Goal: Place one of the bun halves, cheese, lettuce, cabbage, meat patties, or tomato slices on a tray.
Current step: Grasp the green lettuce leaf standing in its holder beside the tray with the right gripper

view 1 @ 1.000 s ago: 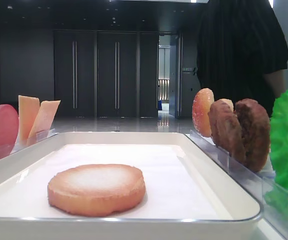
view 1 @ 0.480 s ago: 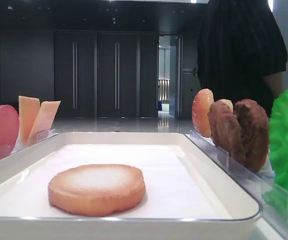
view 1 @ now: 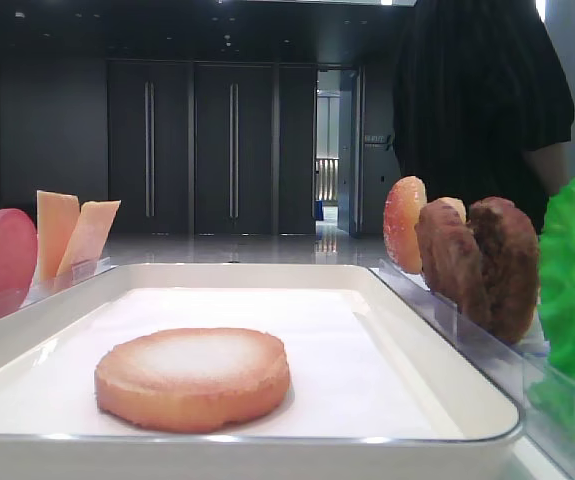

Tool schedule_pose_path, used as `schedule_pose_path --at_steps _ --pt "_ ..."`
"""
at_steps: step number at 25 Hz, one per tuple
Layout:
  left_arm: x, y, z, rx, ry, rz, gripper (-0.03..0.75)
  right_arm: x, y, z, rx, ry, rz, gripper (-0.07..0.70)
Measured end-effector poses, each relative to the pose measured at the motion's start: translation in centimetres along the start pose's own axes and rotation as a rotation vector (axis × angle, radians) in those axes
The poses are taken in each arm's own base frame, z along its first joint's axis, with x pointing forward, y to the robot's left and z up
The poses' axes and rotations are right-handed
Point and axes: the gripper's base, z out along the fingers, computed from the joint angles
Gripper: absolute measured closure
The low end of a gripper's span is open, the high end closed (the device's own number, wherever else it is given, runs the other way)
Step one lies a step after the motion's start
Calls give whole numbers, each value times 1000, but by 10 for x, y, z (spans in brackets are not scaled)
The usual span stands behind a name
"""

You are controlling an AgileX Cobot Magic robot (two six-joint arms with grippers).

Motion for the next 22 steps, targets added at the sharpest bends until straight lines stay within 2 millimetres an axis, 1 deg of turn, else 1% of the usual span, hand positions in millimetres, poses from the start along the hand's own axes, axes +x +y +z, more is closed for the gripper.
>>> schedule_pose_path --at_steps 5,9,12,18,22 --pt "0 0 0 0 0 0 722 -3 10 -8 -83 -3 50 216" --pt "0 0 0 0 -1 0 722 -3 28 -7 -134 12 39 216" --pt "0 0 0 0 -1 0 722 -3 45 -1 -151 41 11 216" --pt "0 0 0 -1 -1 0 722 -6 85 18 -142 97 -36 216" --pt "0 0 0 -1 -1 0 722 -8 103 28 -129 111 -39 215"
